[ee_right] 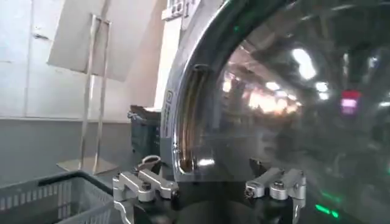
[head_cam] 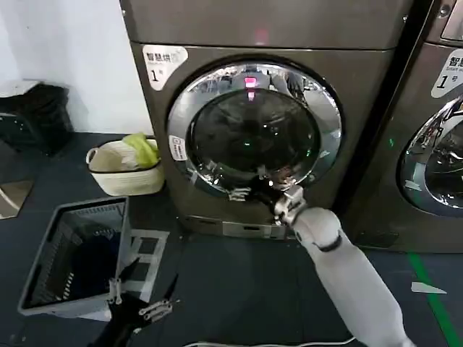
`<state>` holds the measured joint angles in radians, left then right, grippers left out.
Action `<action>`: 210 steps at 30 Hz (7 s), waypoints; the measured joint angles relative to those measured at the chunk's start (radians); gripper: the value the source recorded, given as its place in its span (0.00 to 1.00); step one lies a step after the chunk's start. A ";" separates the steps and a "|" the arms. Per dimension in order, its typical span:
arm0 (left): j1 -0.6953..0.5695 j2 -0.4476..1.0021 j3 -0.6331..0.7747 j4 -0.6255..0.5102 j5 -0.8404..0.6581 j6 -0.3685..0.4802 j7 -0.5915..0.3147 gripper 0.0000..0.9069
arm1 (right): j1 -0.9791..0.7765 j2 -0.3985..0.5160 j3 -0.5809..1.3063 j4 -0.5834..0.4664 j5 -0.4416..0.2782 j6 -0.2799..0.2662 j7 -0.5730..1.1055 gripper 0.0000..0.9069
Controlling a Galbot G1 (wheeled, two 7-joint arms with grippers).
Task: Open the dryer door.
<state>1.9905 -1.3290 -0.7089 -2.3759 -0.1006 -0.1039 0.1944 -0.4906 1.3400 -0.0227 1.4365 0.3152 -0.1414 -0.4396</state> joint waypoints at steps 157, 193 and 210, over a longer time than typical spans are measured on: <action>-0.100 0.102 -0.219 0.035 -0.253 0.086 0.048 1.00 | -0.184 -0.061 0.096 0.113 0.013 0.121 -0.822 1.00; -0.764 0.649 0.174 0.462 -0.713 0.032 0.165 1.00 | -0.253 -0.170 0.139 0.164 0.077 0.147 -0.947 1.00; -0.990 0.753 0.446 0.528 -0.883 0.033 0.289 1.00 | -0.292 -0.220 0.202 0.187 0.113 0.172 -0.985 1.00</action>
<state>1.0009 -0.5763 -0.2631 -1.8480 -0.9832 -0.0708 0.4836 -0.7824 1.1196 0.1789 1.6236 0.4280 0.0310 -1.4246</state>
